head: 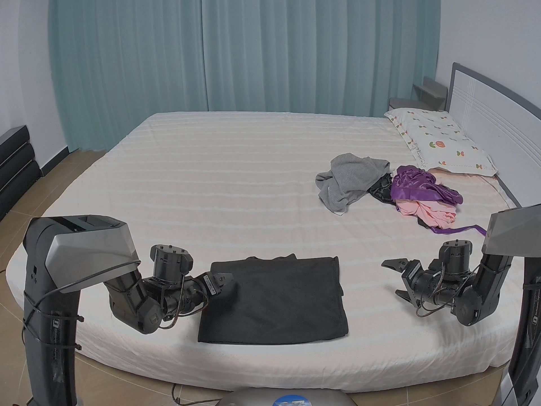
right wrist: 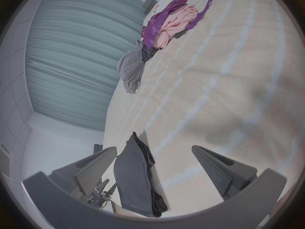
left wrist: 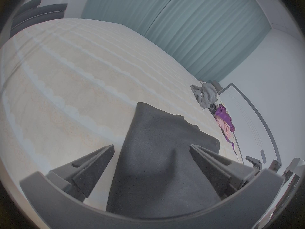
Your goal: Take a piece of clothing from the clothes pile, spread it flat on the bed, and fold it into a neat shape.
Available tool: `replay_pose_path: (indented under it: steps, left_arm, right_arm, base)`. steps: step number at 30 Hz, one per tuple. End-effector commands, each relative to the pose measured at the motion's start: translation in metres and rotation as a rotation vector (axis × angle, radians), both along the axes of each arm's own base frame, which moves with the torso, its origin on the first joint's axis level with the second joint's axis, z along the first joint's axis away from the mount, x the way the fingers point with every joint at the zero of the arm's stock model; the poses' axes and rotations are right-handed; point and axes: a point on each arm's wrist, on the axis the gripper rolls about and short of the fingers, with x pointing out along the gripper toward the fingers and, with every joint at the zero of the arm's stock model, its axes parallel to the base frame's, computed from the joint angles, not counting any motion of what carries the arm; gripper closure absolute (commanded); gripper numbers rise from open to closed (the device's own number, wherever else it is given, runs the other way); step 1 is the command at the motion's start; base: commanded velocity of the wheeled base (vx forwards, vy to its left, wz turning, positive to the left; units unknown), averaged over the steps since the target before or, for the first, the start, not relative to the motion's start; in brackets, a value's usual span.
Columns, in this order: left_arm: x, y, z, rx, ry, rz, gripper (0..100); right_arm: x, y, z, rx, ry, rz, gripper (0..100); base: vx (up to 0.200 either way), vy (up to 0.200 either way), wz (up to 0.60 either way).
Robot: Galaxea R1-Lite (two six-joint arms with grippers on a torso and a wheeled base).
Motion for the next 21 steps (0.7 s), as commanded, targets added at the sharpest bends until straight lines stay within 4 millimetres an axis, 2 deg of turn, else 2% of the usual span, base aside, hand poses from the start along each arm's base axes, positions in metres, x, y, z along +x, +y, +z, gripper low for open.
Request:
replay_pose_path:
  steps: [1,18,19,21]
  left_arm:
    - [0.0014,-0.0041,-0.0089,0.004,0.014,-0.009,0]
    - [0.0028,-0.0051,-0.0148,0.043,0.007,-0.035,0]
    - [0.0022,-0.0067,-0.0149,0.043,0.008,-0.04,100]
    - [0.0019,-0.0091,-0.0152,0.044,0.008,-0.047,100]
  right_arm:
    - [0.0,0.0001,-0.0005,-0.001,0.001,0.001,0]
    - [0.0,0.0001,-0.0005,-0.001,0.001,0.001,0]
    - [0.0,0.0001,-0.0005,-0.001,0.001,0.001,0]
    - [0.0,0.0001,-0.0005,-0.001,0.001,0.001,0]
  base:
    - [0.0,0.0,0.0]
    - [0.0,0.0,0.0]
    - [0.0,0.0,0.0]
    - [0.0,0.0,0.0]
